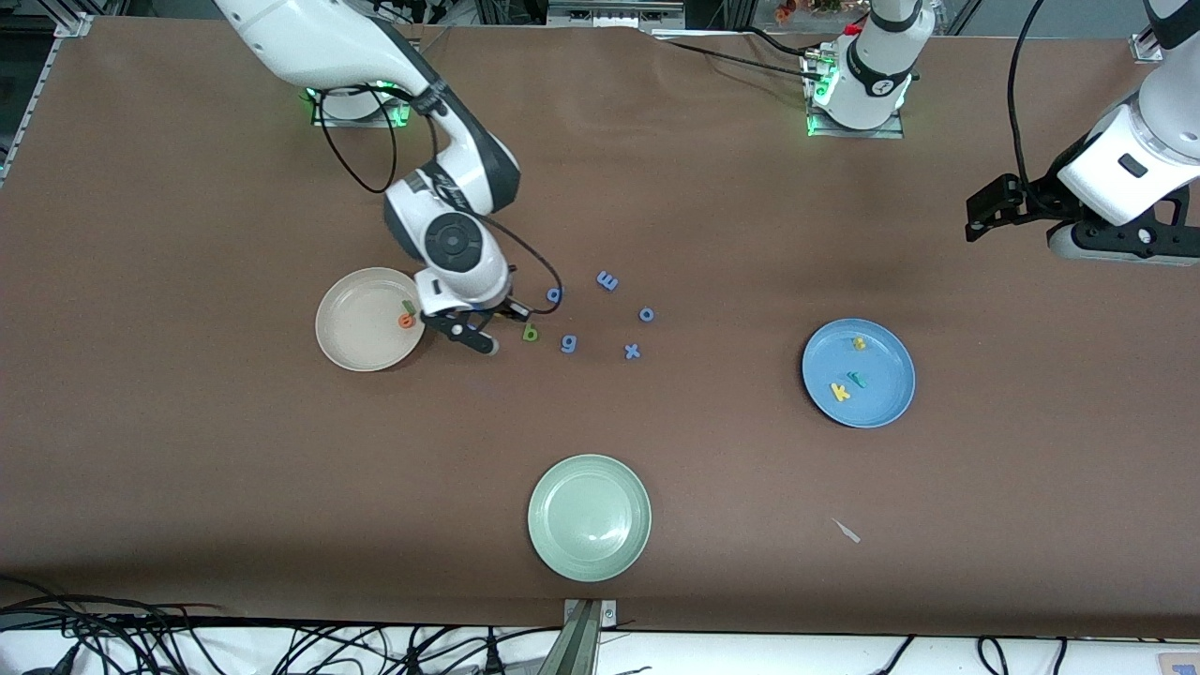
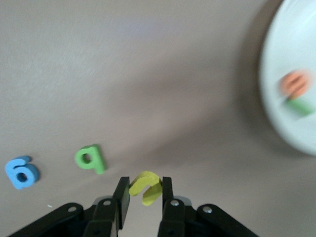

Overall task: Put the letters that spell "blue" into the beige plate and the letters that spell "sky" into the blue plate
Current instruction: 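Drop the yellow u into the cream plate with the right gripper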

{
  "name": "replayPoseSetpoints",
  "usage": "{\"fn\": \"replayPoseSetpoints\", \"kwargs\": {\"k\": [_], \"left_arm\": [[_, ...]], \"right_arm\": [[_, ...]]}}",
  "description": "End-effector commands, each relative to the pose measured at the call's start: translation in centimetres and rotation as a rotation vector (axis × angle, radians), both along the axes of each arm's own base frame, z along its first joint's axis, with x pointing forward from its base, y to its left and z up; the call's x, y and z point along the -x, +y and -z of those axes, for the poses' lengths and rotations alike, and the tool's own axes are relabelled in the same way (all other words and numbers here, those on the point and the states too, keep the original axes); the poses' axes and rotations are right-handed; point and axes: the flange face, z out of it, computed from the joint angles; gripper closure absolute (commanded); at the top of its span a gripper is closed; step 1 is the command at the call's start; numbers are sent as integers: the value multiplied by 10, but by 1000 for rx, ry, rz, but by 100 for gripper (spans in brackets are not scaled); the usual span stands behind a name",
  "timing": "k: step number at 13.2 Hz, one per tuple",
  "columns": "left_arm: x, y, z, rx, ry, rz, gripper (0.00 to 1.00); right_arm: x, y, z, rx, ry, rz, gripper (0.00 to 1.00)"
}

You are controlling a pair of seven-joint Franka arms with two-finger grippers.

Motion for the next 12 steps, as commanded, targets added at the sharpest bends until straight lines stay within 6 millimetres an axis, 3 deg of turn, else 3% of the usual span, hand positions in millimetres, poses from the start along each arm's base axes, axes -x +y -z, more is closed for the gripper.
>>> {"fn": "replayPoseSetpoints", "kwargs": {"k": [1,4,6,7,8,9,10,12], "left_arm": [[4,3,-10,11,-2,4,0],[4,4,-10,12,-4,3,0],[4,4,-11,12,-6,3,0],[4,3,-11,12,-7,4,0],[3,3,-13,12,-13,3,0],[1,3,-12,12,-10,3,0],[0,3,-11,12,-10,3,0],[0,2,-11,12,-10,4,0]], "right_arm": [[1,-60,-28,22,43,-182,75],[2,-136,-18,42,-1,-341,75],[4,-171,-3,28,-29,-391,67],[5,-174,-1,27,-33,-394,55],[5,-174,-1,28,-32,-381,33],[4,-173,-1,27,-35,-363,26],[3,-169,0,26,-38,-330,25],[11,-133,-3,13,-54,-284,25]]}}
